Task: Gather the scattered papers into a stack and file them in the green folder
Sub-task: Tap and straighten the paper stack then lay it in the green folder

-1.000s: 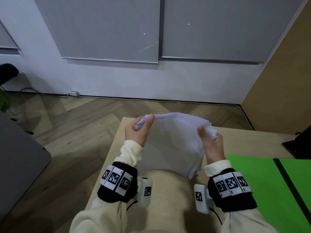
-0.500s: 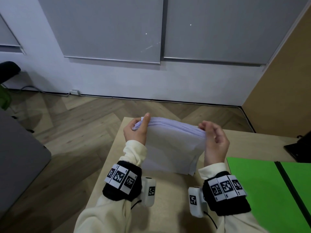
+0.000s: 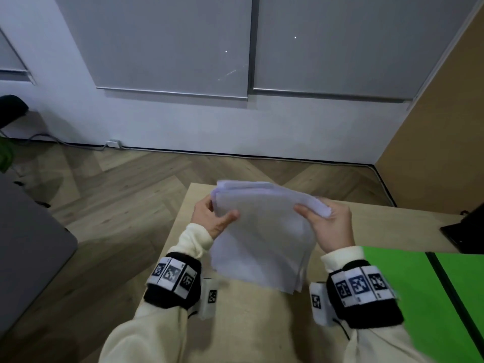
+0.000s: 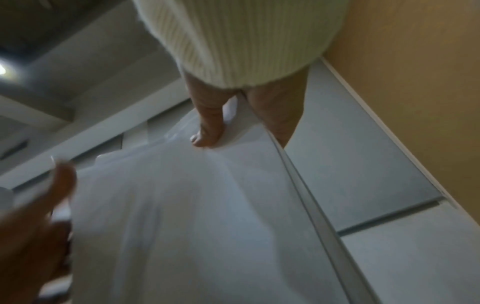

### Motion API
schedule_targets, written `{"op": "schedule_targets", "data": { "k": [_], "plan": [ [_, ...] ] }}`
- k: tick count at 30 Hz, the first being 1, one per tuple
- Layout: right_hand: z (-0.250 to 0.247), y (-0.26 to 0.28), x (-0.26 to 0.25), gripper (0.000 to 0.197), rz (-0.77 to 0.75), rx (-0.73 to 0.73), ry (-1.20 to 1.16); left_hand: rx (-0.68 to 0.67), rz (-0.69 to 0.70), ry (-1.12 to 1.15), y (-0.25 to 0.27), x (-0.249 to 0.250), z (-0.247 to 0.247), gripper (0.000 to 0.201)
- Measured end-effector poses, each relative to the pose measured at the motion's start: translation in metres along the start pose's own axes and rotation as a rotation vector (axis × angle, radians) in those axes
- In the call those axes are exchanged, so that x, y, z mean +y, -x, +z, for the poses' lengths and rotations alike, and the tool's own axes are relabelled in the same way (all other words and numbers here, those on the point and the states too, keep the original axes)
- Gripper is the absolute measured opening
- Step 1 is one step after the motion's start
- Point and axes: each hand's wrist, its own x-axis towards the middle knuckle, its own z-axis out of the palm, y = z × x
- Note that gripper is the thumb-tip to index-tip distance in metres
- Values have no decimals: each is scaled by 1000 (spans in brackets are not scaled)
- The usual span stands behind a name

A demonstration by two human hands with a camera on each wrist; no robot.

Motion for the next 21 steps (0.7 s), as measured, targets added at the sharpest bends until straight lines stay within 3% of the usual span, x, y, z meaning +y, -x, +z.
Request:
{"op": "schedule_targets", "data": {
  "k": [1, 3, 6, 8, 13, 15, 17, 19, 21],
  "plan": [
    [-3, -3, -10, 14, -15, -8, -42, -36, -56, -60, 2, -1, -1, 46],
    [-6, -4, -28, 10, -57, -26, -139, 34, -155, -47, 3, -3, 0, 27],
    [-12, -7, -35, 19, -57, -58, -212, 191, -140, 105, 2, 1, 2, 22],
    [-13, -8, -25, 21, 12, -125, -214, 222, -116, 179, 1, 12, 3, 20],
    [-15, -1, -6, 35, 19, -23, -237, 131, -10, 212, 7, 34, 1, 25],
    [-18, 7, 5, 36, 90, -69, -235, 33, -1, 106, 17, 30, 3, 25],
    [-17, 17, 17, 62, 208, -164, -179, -32, -27, -1, 30, 21, 8, 29],
    [-15, 24, 27, 57, 215, -173, -152, -42, -44, 53, 36, 19, 11, 33],
    [-16, 25, 29, 49, 230, -159, -171, 17, -7, 155, 34, 24, 14, 53]
  ]
}}
